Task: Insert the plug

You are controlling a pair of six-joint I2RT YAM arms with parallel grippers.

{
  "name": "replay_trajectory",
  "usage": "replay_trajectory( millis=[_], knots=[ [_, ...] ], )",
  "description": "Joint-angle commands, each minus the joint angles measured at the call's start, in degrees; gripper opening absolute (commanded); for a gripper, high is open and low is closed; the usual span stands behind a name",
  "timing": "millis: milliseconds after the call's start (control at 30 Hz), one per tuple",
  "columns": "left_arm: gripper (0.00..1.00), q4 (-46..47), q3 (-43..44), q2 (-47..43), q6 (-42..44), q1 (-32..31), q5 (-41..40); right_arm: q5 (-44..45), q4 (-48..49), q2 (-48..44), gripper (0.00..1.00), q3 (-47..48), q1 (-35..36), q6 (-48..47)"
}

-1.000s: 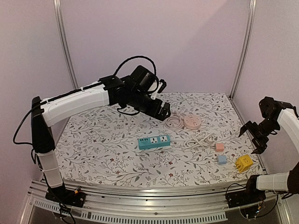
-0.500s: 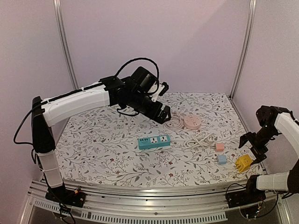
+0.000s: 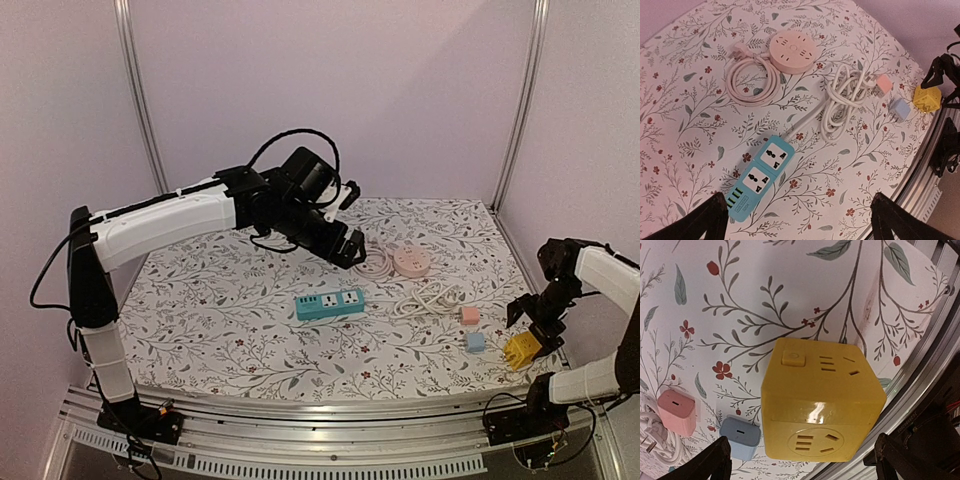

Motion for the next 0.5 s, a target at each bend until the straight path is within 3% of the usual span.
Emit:
replay_trajectory(
  millis=[0,200,467],
  knots=[
    [0.99,0.4,-0.4,-1.0,-1.9,0.3,0.4,2.2,3.3,0.6,0.99,-1.8,-0.3,-1.4],
    [0.99,0.7,-0.3,-1.1,-3.6,0.1,0.5,3.0,5.0,-0.1,0.97,-2.9,-0.2,-2.2],
    [0.99,1.1,0.4,-1.1,-6.1,0.1,1.0,3.5,8.1,-0.9,0.78,-2.9,-0.3,-3.9]
  ],
)
